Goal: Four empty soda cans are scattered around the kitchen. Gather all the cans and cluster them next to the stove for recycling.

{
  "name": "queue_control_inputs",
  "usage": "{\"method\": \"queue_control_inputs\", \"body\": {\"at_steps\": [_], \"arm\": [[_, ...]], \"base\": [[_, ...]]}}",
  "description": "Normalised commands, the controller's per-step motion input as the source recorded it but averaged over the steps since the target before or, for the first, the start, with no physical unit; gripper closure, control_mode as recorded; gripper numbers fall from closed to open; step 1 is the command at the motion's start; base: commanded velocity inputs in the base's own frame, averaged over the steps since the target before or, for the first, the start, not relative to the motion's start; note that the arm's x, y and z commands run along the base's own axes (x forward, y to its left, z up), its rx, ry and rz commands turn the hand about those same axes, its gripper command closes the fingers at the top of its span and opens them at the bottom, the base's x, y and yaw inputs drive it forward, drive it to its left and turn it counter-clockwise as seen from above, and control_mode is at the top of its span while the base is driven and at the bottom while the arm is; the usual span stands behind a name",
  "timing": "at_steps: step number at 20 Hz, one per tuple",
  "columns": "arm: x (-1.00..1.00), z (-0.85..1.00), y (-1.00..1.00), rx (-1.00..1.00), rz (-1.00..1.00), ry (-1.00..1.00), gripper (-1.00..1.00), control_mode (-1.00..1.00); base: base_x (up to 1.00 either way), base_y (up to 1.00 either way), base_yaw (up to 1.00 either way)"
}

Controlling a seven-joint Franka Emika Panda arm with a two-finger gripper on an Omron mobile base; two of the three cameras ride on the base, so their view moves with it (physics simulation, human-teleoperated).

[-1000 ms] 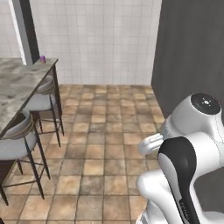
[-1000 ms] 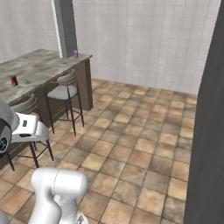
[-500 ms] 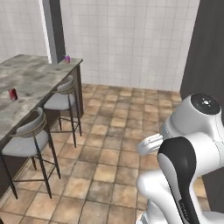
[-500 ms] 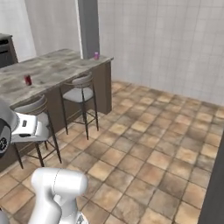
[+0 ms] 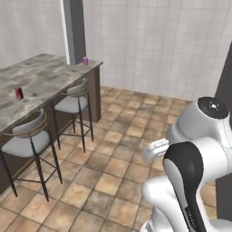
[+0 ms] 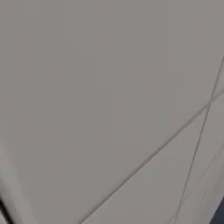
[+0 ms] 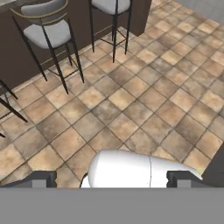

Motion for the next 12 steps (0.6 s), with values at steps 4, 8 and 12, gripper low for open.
{"method": "queue_control_inputs", "body": {"at_steps": [4, 8, 12], "arm": [[0.0, 0.0, 0.0, 0.0, 0.0, 0.0, -1.0, 1.0], [0.0, 0.0, 0.0, 0.0, 0.0, 0.0, -1.0, 1.0], [0.0, 0.0, 0.0, 0.0, 0.0, 0.0, -1.0, 1.0]], "base": [[0.42, -0.71, 0.36], [0.46, -0.61, 0.36], [0.51, -0.32, 0.33]]}}
